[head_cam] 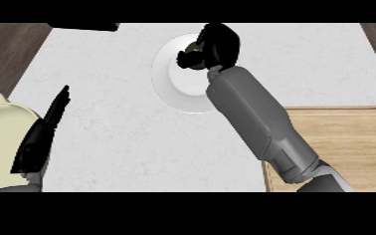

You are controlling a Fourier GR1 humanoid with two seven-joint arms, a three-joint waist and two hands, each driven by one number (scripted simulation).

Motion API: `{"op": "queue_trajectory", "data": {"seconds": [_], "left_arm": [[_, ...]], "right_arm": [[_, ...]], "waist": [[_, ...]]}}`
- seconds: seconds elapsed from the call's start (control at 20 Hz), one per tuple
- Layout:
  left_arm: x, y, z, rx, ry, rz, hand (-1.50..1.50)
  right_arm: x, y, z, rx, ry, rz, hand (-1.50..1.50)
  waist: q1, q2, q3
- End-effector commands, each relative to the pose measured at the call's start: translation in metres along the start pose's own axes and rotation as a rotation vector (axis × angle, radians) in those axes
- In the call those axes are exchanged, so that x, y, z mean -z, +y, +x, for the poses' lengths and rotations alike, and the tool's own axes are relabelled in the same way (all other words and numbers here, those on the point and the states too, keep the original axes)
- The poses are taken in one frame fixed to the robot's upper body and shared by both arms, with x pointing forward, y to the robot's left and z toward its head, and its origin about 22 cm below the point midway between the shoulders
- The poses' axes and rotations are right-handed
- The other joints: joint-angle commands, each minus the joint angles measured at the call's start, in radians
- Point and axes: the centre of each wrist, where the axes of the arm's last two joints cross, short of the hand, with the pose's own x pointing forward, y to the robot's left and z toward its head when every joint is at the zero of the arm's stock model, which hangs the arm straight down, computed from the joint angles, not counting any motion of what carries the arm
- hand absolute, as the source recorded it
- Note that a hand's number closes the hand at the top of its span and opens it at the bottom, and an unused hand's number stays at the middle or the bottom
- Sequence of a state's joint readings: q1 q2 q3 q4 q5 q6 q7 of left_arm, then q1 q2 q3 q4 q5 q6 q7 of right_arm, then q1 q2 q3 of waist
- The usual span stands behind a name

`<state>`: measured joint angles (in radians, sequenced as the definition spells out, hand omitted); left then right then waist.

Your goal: Pick the squash from the tray and place it in the plate

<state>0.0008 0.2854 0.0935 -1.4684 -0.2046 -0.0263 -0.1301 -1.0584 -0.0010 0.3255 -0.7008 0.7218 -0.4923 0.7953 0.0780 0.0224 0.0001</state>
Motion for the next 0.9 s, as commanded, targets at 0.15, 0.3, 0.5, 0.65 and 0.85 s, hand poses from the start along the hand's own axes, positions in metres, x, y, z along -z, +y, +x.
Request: {"op": "queue_trajectory", "data": {"seconds": [0.15,0.3,0.5,0.65,0.85], "left_arm": [[0.001,-0.004,0.009,0.005,0.001,-0.023,0.0],[0.006,-0.006,0.002,-0.005,-0.02,0.003,0.0],[-0.003,-0.004,0.001,0.01,-0.008,-0.01,0.0],[0.001,-0.006,0.005,-0.012,0.001,0.008,0.0],[-0.005,0.012,-0.001,0.008,0.022,0.032,0.0]], "right_arm": [[0.014,0.016,-0.022,0.113,0.194,-0.021,-1.5],[0.018,0.023,-0.036,0.147,0.16,-0.056,-1.5],[0.019,0.015,-0.02,0.253,0.107,-0.179,-1.5],[0.019,0.004,-0.008,0.398,0.094,-0.277,-1.5],[0.02,0.013,-0.033,0.458,0.153,-0.383,-1.5]], "waist": [[0.02,-0.001,0.0],[0.018,0.007,0.0],[0.029,0.003,0.001],[0.003,-0.004,0.001],[-0.043,-0.014,0.001]]}}
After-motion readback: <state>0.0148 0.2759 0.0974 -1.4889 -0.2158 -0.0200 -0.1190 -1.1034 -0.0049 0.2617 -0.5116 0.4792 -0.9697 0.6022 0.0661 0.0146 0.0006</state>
